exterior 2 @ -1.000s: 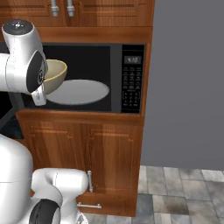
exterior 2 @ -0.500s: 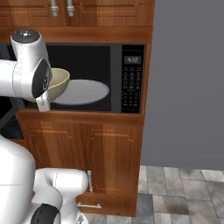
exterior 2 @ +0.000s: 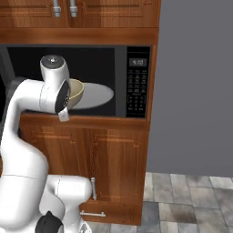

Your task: Pick the eggplant from the sink and place it in the bowl. Then pick the bowl and place it in the microwave. Then close the microwave door and press the start button.

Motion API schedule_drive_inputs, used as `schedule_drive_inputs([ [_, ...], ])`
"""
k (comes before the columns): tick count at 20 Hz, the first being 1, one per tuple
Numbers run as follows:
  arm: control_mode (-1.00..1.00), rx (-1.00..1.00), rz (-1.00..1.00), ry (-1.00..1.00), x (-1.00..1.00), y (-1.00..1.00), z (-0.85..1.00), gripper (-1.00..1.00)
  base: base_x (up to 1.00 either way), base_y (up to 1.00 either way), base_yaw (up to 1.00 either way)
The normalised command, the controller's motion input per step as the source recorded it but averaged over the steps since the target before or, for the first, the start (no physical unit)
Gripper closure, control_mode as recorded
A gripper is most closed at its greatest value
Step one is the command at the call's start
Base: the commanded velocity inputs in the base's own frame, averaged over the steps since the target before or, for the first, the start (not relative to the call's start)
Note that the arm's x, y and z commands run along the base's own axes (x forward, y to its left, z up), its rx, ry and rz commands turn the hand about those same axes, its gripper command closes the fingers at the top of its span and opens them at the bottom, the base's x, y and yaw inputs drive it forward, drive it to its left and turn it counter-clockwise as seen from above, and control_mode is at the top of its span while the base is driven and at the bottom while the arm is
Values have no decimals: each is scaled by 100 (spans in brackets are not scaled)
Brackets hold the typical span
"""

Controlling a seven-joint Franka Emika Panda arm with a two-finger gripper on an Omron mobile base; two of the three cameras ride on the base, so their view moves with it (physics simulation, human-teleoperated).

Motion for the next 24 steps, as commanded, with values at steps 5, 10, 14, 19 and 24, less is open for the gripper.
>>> schedule_drive_inputs([
  [5,-100,0,0,0,98,3,-7,100,0,0,0],
  [10,-100,-1,0,4,91,14,-9,100,0,0,0],
  [14,-100,0,0,8,99,8,-15,100,0,0,0],
  [19,-100,-1,0,6,86,10,-27,100,0,0,0],
  [24,-100,-3,0,3,45,14,-35,100,0,0,0],
])
